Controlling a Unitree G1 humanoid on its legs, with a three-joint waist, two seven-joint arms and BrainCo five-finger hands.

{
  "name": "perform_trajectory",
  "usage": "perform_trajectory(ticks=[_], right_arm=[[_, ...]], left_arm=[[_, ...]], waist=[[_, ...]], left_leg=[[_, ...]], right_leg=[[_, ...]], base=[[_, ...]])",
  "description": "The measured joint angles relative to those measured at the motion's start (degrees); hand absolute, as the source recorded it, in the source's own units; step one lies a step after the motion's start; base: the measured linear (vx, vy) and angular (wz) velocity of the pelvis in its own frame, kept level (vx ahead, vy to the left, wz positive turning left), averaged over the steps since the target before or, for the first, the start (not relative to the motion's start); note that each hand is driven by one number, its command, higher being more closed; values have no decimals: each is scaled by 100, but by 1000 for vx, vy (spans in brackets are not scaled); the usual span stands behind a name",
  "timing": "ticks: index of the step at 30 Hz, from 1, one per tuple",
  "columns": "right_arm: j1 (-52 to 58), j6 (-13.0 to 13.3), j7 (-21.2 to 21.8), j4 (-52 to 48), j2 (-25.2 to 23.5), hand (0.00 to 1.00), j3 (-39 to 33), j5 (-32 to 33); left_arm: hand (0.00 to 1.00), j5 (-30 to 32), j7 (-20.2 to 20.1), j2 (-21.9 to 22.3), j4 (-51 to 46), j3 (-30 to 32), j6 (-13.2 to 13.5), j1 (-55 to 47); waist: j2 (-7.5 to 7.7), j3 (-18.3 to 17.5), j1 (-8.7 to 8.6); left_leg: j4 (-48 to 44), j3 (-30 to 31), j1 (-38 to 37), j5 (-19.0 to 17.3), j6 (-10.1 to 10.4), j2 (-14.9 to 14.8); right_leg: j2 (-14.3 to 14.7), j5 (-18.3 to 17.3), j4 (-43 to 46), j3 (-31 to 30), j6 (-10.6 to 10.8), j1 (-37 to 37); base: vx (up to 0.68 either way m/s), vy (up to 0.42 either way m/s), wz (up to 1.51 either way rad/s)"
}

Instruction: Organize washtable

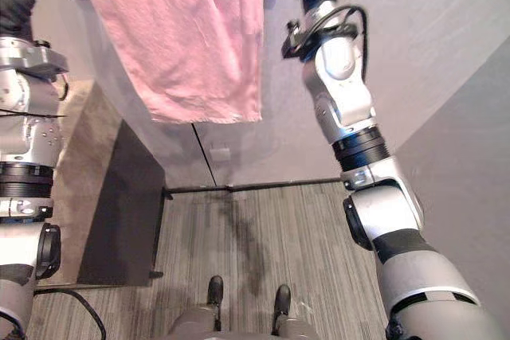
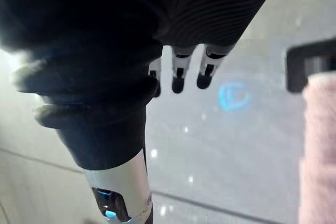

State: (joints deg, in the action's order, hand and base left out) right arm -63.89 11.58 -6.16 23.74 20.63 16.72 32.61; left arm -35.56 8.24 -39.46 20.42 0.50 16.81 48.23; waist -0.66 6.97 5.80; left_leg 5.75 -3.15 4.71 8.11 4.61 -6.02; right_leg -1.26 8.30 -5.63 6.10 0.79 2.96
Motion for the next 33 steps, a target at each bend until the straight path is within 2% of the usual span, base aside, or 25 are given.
perform_trajectory(ticks=[4,8,12,15,18,21,24,28,33], right_arm=[[171,-81,367,22,-9,0,550,538],[188,-82,619,47,-11,0,938,1009],[188,-94,777,461,-124,0,1340,1252],[188,-112,830,690,-258,0,1360,1447],[186,-195,888,935,-283,0,1356,1730],[-98,-204,898,1383,-303,0,1307,1955],[-773,-207,889,1954,-368,0,889,2205],[-1591,-211,886,2615,-347,0,478,2382],[-2273,-319,878,3457,-166,0,-151,2598]], left_arm=[[0,-487,-377,2,-185,-565,-22,-144],[0,-911,-807,12,-295,-1203,-54,-268],[0,-1116,-1034,37,-257,-1761,-206,-417],[0,-1168,-1171,70,-89,-2042,-298,-415],[0,-1268,-1193,435,502,-2081,-375,-356],[0,-1397,-1182,779,1403,-2091,-482,144],[0,-1479,-1173,965,1741,-2080,-520,934],[0,-1498,-1194,1012,1993,-2070,-509,1817],[0,-1524,-1268,1023,2901,-2041,-541,2577]], waist=[[-110,-73,105],[-125,-87,125],[-125,-94,144],[-127,-93,149],[-159,-72,141],[-258,86,139],[-403,524,135],[-421,914,106],[-420,1477,50]], left_leg=[[5,127,0,0,4,-6],[5,242,62,7,14,-6],[4,309,177,47,66,-4],[3,310,405,124,86,-8],[-28,308,640,248,46,-4],[-30,321,833,287,60,-7],[-31,349,1012,435,29,-6],[-32,380,1355,556,17,-9],[-33,352,1558,618,-15,5]], right_leg=[[3,-66,-8,122,12,-60],[7,-69,-21,264,9,-75],[6,-59,-20,338,18,5],[13,28,-1,339,-24,233],[14,68,1,344,-24,459],[19,116,3,366,-30,642],[17,195,3,425,-52,814],[24,304,3,454,-72,1167],[14,374,4,423,-56,1378]], base=[[-54,11,15],[-51,1,19],[-22,-12,11],[0,0,0],[2,-5,1],[-17,-7,0],[-90,-27,2],[-86,-42,-3],[-57,-27,-3]])
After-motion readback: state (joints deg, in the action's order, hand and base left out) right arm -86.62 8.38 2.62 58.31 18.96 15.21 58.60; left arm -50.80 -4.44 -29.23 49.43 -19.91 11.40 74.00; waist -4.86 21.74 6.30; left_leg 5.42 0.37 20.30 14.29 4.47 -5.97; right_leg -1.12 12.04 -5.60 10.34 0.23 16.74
